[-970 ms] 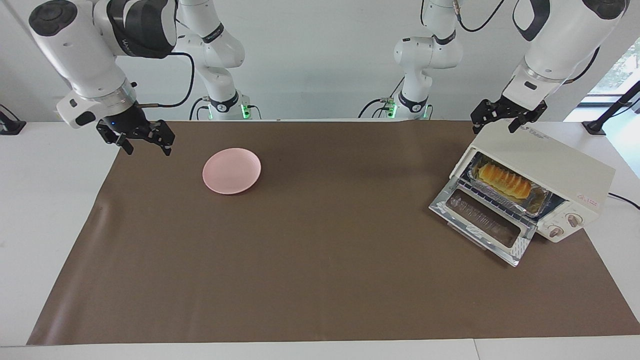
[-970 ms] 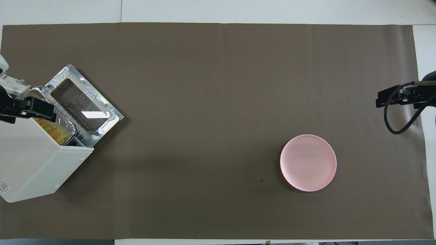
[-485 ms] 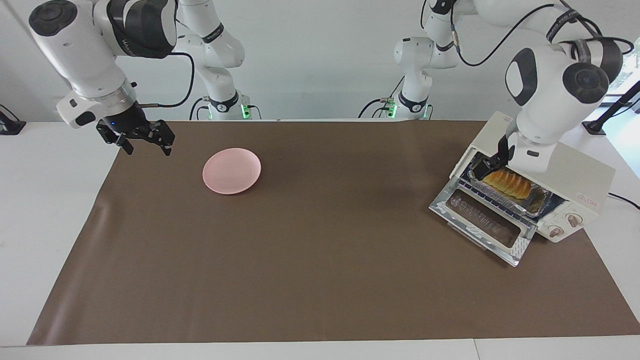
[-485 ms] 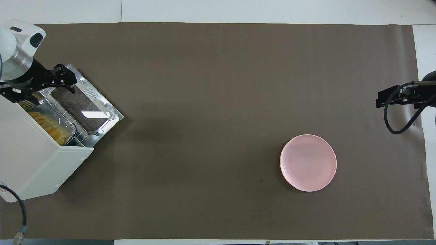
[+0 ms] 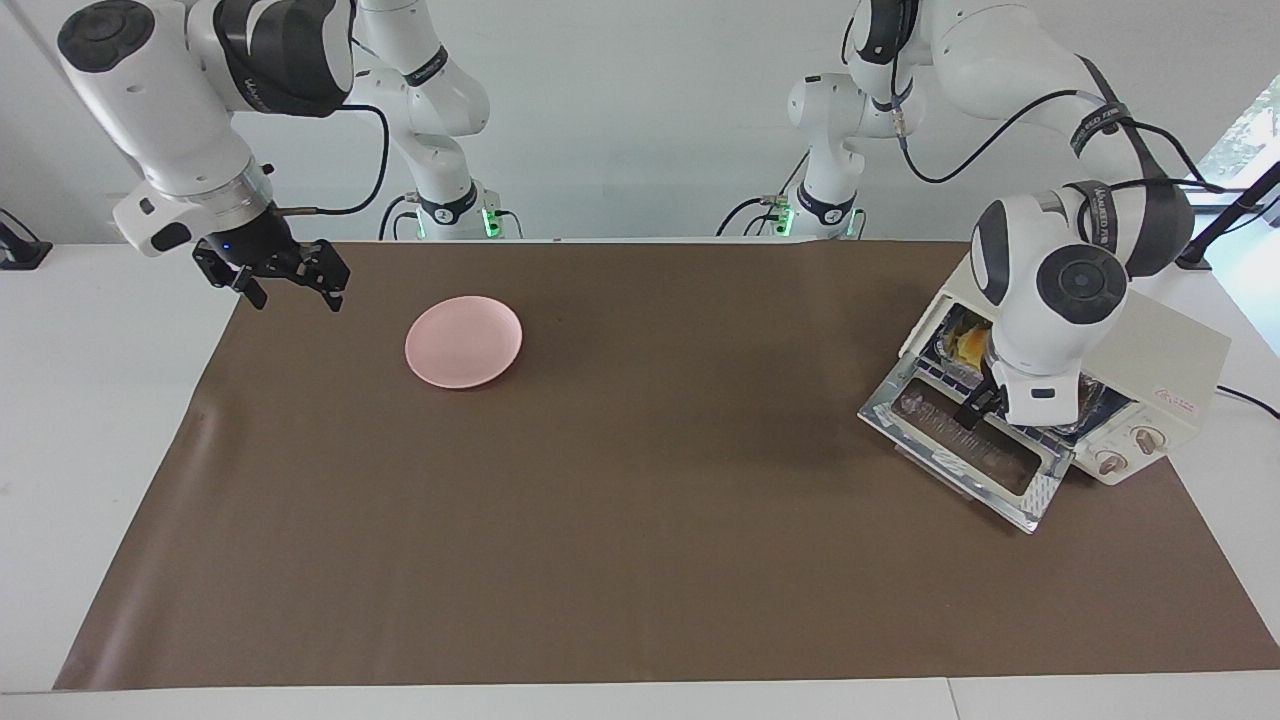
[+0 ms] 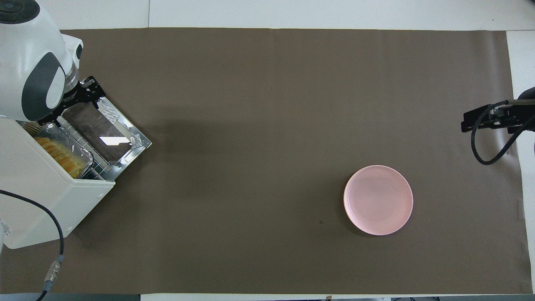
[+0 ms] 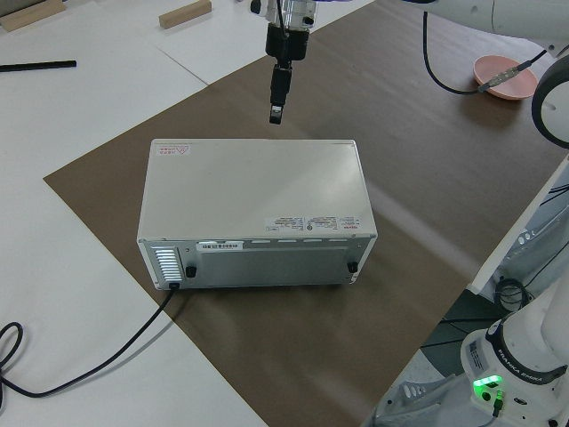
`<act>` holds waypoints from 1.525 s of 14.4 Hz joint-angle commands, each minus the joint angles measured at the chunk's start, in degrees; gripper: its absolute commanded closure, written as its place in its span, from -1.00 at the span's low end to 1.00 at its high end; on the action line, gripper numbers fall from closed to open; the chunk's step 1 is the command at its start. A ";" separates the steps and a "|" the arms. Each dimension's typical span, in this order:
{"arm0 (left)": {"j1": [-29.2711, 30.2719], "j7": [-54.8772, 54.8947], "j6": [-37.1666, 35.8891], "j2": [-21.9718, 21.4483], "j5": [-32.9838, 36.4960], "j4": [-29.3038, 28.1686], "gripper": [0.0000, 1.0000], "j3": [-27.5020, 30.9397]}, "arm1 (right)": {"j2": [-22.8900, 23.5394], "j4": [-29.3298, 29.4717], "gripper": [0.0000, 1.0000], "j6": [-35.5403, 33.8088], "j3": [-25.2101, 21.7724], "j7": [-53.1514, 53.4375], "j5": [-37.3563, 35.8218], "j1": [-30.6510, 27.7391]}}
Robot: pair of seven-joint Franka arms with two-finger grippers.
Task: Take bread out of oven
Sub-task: 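Grasp the foil tray edge with the left gripper and pull it out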
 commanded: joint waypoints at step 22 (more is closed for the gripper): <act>-1.66 -7.05 14.34 -0.50 4.28 -8.23 1.00 -0.11 | -0.90 -0.82 -1.00 -0.38 0.41 0.28 -0.95 -0.30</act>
